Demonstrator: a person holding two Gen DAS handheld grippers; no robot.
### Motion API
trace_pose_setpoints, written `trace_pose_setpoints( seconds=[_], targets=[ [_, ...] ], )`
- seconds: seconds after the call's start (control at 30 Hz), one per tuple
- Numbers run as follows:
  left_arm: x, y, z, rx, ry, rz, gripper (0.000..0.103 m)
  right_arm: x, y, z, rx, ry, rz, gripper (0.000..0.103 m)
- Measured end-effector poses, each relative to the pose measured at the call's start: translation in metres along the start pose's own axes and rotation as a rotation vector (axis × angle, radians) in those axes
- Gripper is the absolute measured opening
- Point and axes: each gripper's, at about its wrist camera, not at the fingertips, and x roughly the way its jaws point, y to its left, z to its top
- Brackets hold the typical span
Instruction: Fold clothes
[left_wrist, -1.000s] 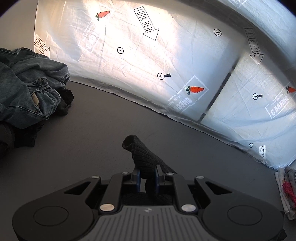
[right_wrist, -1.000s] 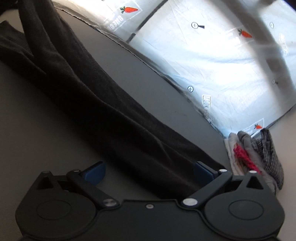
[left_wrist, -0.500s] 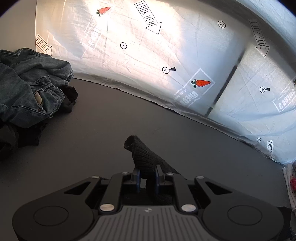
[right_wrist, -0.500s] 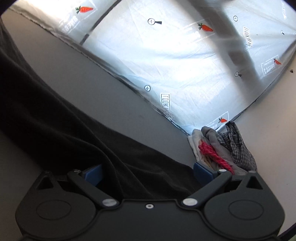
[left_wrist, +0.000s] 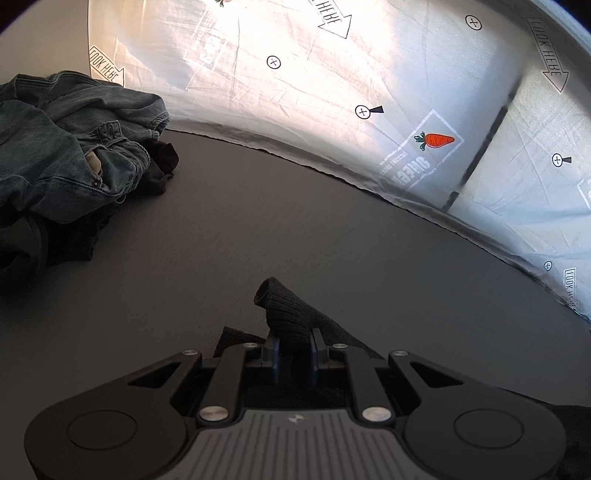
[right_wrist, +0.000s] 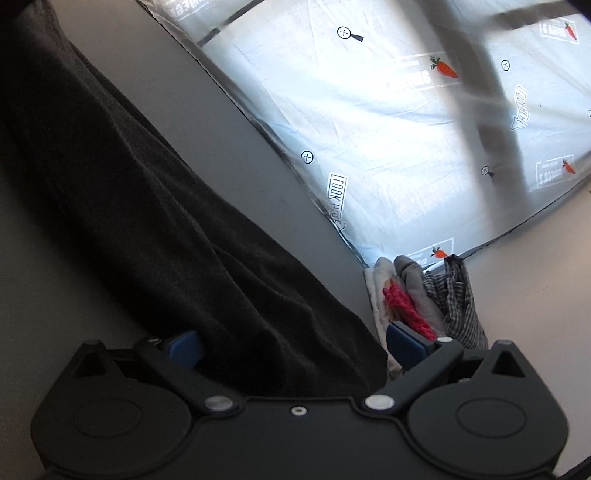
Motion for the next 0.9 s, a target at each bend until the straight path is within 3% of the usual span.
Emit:
trace_pose_setpoints(
  seconds=[0.1, 0.23, 0.4, 0.47, 0.6, 0.73, 0.9],
  targets=[
    [-0.009, -0.002, 0.005, 0.008, -0.049, -0.015, 0.017, -0.009, -0.004, 0.005, 0.017, 0.003, -0.006, 0.102],
    [-0.005, -0.004, 0.004, 0.042, -0.044, 0.016, 0.017, -0.008, -0.011, 0.006, 0.087, 0.063, 0.074, 0.102],
    [0.024, 0.025, -0.014, -0.065, 0.094, 0.062, 0.02, -0.004, -0.017, 0.002, 0.182, 0.145, 0.184, 0.102],
    [0.027, 0.034, -0.022, -0.067, 0.104, 0.091, 0.027, -0.007, -0.023, 0.004, 0.226, 0.158, 0.212, 0.102],
    [0.024, 0.049, -0.026, -0.061, 0.099, 0.187, 0.027, -0.014, -0.035, 0.012, 0.326, 0.142, 0.298, 0.102],
    [0.023, 0.063, -0.026, -0.104, 0.131, 0.158, 0.038, -0.014, -0.054, 0.025, 0.51, 0.127, 0.408, 0.102],
    [0.032, 0.057, -0.038, -0.087, 0.19, 0.141, 0.048, 0.014, -0.055, 0.038, 0.707, 0.201, 0.516, 0.102]
  ],
)
